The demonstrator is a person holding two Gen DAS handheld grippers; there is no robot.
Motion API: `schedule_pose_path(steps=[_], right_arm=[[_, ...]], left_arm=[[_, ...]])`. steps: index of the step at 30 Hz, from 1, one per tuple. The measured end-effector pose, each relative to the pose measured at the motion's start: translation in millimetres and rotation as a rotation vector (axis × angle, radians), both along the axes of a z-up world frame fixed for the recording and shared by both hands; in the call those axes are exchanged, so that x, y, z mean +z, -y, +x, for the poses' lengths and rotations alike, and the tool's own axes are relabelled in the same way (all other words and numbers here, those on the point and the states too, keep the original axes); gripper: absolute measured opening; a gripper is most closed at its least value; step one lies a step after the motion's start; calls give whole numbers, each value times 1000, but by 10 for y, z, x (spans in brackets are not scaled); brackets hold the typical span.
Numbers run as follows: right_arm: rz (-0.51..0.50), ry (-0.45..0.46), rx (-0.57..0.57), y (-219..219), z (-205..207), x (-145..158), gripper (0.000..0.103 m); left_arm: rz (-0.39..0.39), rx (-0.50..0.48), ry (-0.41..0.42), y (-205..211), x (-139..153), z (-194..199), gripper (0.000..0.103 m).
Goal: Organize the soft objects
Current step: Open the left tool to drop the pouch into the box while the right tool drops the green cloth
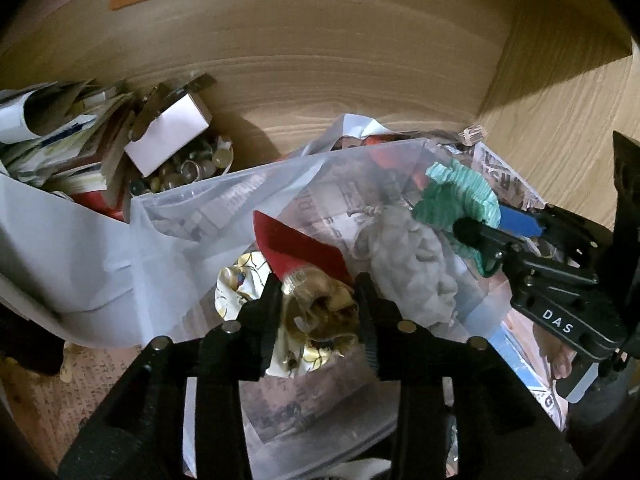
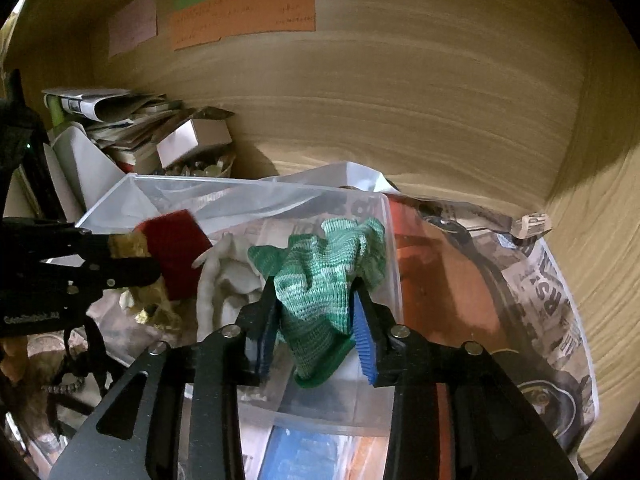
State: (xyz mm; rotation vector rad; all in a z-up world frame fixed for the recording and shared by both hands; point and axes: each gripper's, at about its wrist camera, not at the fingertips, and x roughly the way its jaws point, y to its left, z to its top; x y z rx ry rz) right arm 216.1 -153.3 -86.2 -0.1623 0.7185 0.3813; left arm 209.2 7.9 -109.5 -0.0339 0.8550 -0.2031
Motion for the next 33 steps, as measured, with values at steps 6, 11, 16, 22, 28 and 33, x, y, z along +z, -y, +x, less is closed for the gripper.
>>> schedule_pose_path(steps=[6,11,16,22,28,33], right_arm=[[2,25,-5,30,-82,55,58],[24,83,6,44,-257,234,69],[64,161,34,36,-549,464,81],[114,195,84,4,-850,585,84],[132,164,130,-92,-1069,477,85],[145,78,160,-171,-1152,250,85]], left_arm=[[5,25,66,-51,145,-137,48],[27,56,153,-122,360,-370,56],[43,70,229,-165,537,-629,65],[59,72,279,-223,613,-935,77],[69,77,240,-288,449,-1162,83],[82,61,159,-284,179,-1281,84]])
